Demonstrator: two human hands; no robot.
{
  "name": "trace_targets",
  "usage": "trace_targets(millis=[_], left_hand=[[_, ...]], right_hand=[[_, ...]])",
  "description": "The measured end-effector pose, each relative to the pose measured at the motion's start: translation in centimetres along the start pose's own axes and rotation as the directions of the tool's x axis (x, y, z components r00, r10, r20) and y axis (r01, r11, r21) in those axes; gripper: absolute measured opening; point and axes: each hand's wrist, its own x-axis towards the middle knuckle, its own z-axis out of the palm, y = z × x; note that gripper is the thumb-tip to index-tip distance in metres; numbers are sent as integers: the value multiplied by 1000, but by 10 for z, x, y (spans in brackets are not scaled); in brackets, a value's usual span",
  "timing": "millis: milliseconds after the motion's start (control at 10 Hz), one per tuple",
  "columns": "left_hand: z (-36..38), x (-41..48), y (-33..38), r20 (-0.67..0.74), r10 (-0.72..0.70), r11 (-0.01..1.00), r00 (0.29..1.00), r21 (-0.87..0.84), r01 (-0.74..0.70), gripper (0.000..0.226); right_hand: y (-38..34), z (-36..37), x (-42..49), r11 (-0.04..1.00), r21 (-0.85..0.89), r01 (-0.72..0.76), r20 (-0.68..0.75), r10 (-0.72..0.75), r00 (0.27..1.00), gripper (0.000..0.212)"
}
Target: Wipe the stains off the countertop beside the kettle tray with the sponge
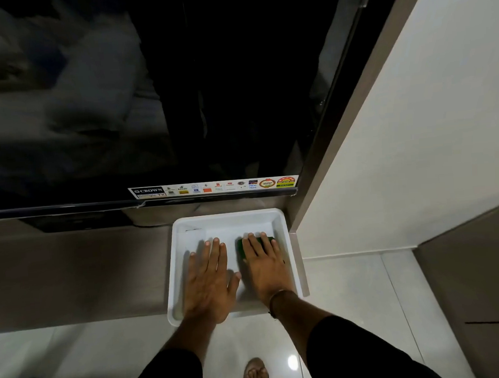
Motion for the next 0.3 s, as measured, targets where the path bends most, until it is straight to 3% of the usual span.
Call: trace_targets(millis=[300], left_hand=[[-20, -2, 10, -29, 12, 1000, 1000, 21, -11, 89]], right_hand=[[7, -5, -4, 992, 120, 27, 43, -32, 999, 77]])
